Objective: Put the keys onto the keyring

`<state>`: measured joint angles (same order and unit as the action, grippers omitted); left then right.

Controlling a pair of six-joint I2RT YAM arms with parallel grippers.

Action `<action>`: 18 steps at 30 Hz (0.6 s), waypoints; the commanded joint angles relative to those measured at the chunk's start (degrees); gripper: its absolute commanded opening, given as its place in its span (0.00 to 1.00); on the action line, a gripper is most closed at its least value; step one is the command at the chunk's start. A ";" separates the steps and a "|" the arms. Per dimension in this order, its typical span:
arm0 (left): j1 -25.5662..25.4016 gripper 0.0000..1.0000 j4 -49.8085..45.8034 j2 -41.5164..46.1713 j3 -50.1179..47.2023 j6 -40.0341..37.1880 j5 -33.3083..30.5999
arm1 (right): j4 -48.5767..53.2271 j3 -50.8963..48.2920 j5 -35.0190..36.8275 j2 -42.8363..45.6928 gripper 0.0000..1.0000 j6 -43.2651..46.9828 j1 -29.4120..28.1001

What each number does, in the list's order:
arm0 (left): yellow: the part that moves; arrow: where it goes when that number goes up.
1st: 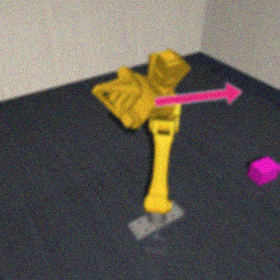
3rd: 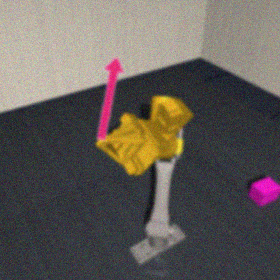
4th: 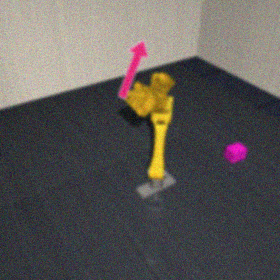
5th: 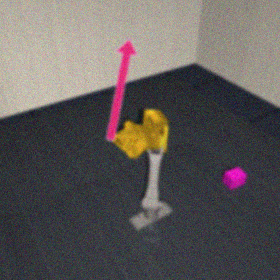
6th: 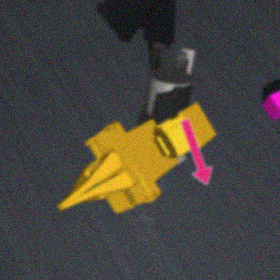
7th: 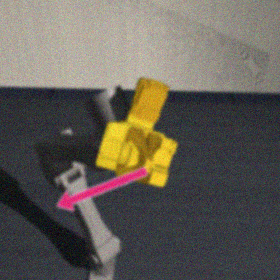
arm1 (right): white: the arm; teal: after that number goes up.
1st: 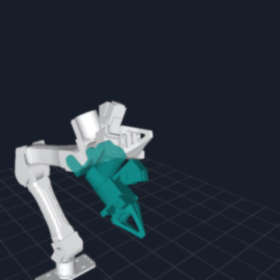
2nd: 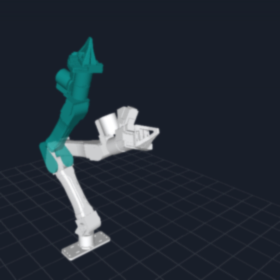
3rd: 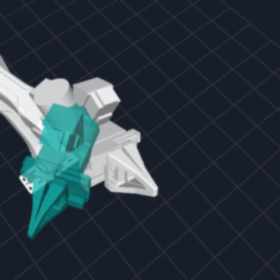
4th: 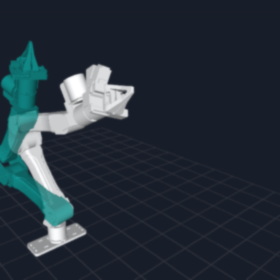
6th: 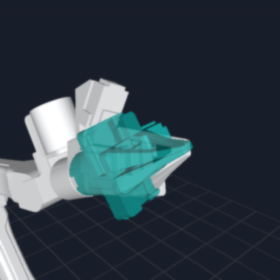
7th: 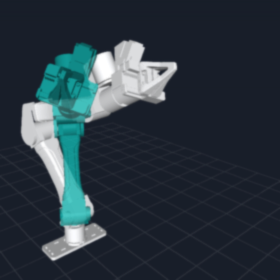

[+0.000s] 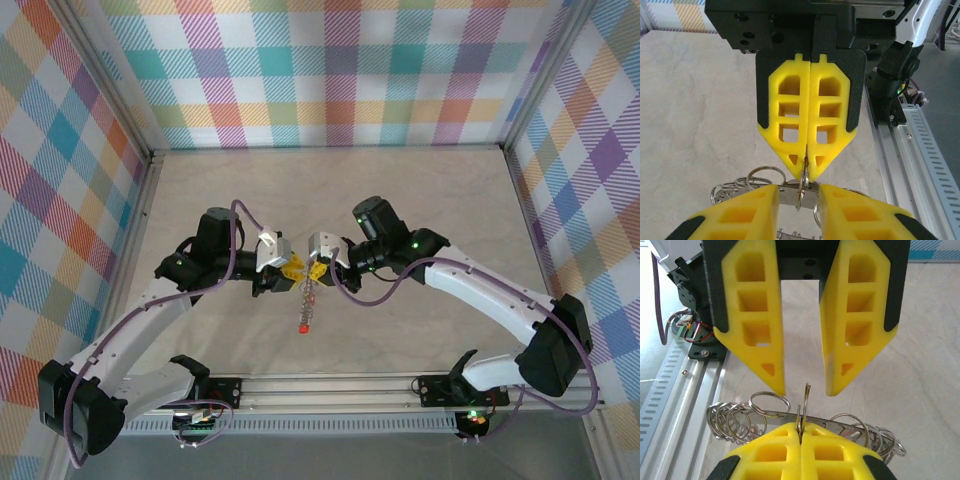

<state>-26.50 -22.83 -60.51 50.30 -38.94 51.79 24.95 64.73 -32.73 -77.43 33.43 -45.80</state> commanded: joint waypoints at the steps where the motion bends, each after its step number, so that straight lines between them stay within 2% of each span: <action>1: -0.35 0.21 -1.88 -0.06 1.85 -1.23 0.11 | -2.52 2.15 -3.73 -0.27 0.00 -0.73 -0.33; 4: -0.54 0.16 -2.29 0.22 1.54 -2.45 0.37 | -2.32 2.51 -3.97 -0.53 0.00 -0.47 -0.50; 14: -0.65 0.17 -6.05 -0.97 2.10 -5.26 -0.42 | -3.25 2.84 -4.59 -1.15 0.00 -1.12 -0.82; 18: -0.73 0.01 -6.67 -0.90 2.52 -5.48 -1.67 | -3.27 3.15 -5.72 -1.75 0.00 -0.74 -1.16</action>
<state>-26.59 -28.27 -61.45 51.16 -43.20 50.74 24.05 65.41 -34.41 -78.72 32.82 -46.37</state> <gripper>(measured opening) 0.039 0.051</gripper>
